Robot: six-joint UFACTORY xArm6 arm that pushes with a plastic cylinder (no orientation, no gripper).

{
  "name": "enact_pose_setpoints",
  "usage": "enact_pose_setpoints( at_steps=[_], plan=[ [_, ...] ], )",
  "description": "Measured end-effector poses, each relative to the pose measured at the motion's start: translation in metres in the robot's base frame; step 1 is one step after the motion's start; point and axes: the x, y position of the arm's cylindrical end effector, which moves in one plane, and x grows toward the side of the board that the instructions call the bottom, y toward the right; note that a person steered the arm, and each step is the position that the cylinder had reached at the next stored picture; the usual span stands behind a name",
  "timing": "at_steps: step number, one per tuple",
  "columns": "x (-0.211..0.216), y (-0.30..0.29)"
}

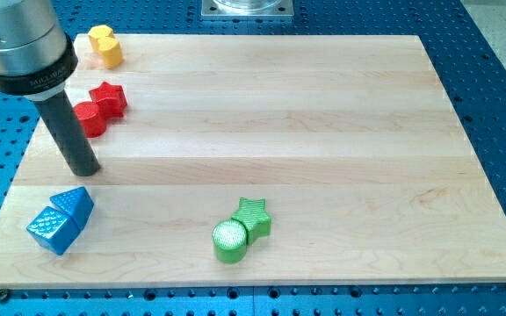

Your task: Slightly move the red blocks to the left

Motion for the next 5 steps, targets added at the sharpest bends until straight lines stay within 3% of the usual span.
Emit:
enact_pose_setpoints(
  at_steps=[5],
  plan=[
    [0.036, 0.001]
  ],
)
